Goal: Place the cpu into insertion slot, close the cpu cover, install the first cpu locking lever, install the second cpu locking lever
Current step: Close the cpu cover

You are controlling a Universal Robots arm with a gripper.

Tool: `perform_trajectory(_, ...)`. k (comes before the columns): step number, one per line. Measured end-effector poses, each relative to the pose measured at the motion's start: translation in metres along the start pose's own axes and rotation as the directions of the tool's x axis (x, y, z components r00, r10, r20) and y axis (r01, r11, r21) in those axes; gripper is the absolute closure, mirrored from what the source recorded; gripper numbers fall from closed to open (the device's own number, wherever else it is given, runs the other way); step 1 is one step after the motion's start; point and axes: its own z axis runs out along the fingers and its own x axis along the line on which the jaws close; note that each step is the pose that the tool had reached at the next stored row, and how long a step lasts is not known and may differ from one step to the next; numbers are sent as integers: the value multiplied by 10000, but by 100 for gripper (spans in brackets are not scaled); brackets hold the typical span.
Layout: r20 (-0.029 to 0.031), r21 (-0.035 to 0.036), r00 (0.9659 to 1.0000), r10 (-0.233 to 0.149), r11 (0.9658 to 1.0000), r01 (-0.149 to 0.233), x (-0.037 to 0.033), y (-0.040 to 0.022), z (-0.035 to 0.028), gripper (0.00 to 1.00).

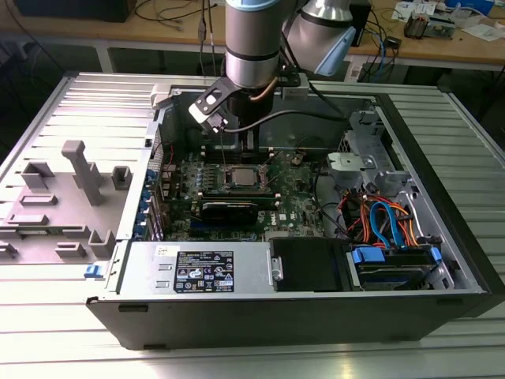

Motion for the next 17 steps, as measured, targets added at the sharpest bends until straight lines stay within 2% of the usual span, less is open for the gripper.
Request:
perform_trajectory(2,4,1,10000,-1,10000,1,1,1,-38,89)
perform_trajectory(6,6,1,10000,-9,10000,9,1,11,-44,89)
perform_trajectory(12,5,30,10000,-67,10000,67,-1,130,-42,89)
perform_trajectory(15,14,34,10000,-69,10000,69,0,145,-54,89)
perform_trajectory(17,22,34,10000,-72,10000,72,1,146,-94,89)
